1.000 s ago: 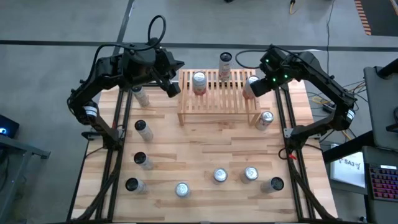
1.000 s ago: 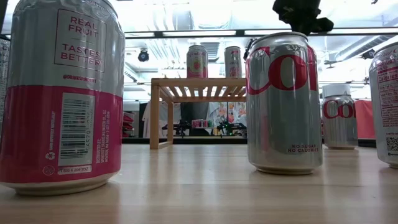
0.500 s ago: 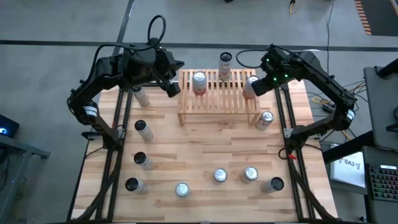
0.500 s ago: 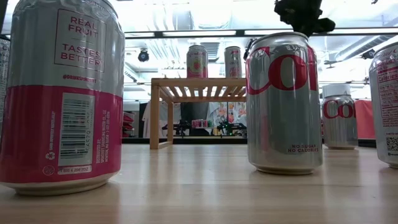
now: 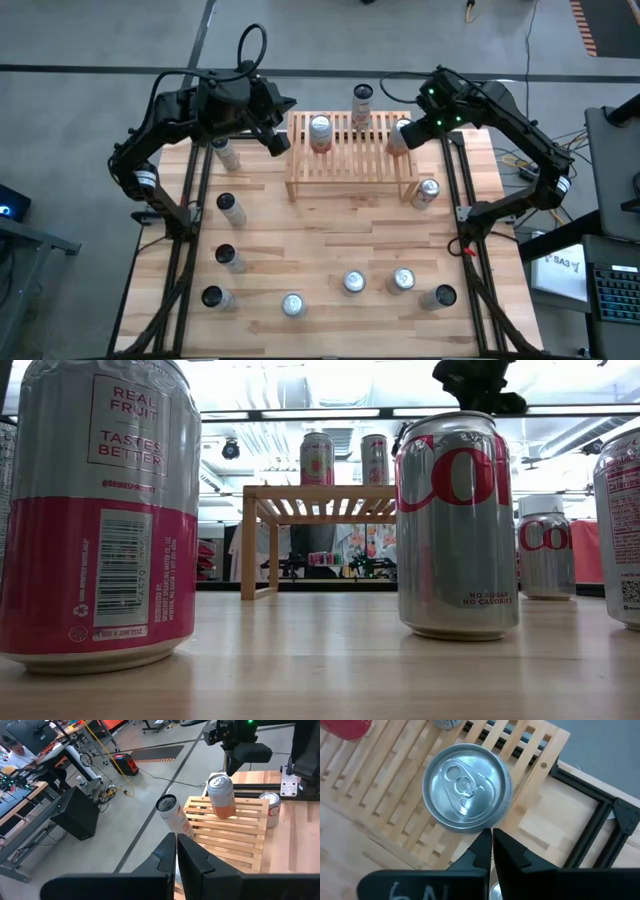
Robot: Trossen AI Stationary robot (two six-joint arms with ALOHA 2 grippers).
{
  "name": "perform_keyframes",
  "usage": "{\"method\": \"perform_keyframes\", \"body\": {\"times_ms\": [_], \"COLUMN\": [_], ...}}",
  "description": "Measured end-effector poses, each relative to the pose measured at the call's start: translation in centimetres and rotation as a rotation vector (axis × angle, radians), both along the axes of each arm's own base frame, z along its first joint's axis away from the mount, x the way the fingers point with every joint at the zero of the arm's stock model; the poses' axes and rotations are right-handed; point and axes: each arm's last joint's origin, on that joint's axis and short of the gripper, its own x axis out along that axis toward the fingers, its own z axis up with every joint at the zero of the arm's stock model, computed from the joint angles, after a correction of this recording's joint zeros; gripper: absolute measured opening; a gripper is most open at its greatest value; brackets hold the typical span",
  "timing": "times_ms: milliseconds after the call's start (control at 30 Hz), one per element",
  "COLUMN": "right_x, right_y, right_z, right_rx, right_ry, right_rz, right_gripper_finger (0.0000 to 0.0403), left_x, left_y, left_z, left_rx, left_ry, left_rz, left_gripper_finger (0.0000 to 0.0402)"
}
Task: Place canned beverage on shelf
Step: Put the orange and white soda can on the shelf
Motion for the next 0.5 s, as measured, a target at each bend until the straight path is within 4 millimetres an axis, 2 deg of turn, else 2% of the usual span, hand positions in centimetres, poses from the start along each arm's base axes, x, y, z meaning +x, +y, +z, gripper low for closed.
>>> {"method": "perform_keyframes", "body": {"times_ms": [233, 500], "right_x": [-0.4, -1.3], "right_y": [0.1, 0.9], "right_z": [0.3, 4.3], "right_rx": [-0.012, -0.119], "right_ry": [0.012, -0.104], "right_rz": [-0.014, 0.021], "right_gripper_finger": [0.0009, 0.0009], "left_x": [0.0, 0.3], "left_y": [0.1, 0.2], "left_z": [0.0, 0.1], "left_rx": [0.001, 0.007], "left_ry": [-0.004, -0.016], "left_rz": [0.002, 0.002], "left_gripper_finger": [0.0, 0.0]}}
